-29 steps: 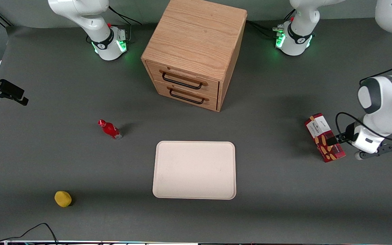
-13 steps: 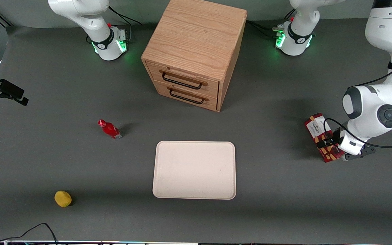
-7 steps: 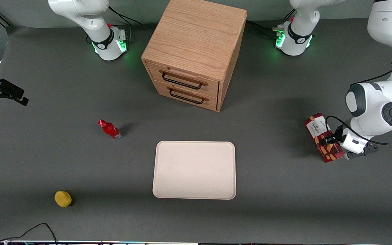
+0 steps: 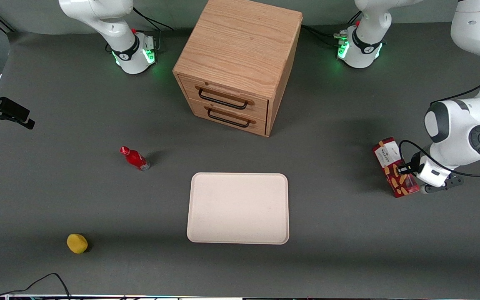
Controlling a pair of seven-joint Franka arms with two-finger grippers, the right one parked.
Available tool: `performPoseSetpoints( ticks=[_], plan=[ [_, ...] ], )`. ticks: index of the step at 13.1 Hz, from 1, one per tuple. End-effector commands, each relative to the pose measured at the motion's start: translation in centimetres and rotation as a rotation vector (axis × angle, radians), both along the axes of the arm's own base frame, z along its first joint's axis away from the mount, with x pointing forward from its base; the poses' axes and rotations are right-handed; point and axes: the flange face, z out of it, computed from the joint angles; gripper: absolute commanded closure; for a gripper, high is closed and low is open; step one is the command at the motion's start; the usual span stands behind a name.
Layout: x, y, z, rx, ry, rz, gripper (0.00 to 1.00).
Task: Place red cookie box on tray
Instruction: 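Lift the cookie box upright with the left gripper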
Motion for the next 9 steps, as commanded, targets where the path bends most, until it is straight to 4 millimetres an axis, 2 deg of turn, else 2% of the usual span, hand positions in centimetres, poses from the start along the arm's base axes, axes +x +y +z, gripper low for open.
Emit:
performPoseSetpoints(
  ticks=[1, 4, 9],
  plan=[
    [-0.6, 0.0, 4.0, 0.003, 0.025, -0.019, 1.00],
    [0.2, -0.3, 8.8, 0.001, 0.087, -0.025, 1.00],
    [1.8, -0.4, 20.0, -0.010, 0.168, -0.029, 1.00]
  ],
)
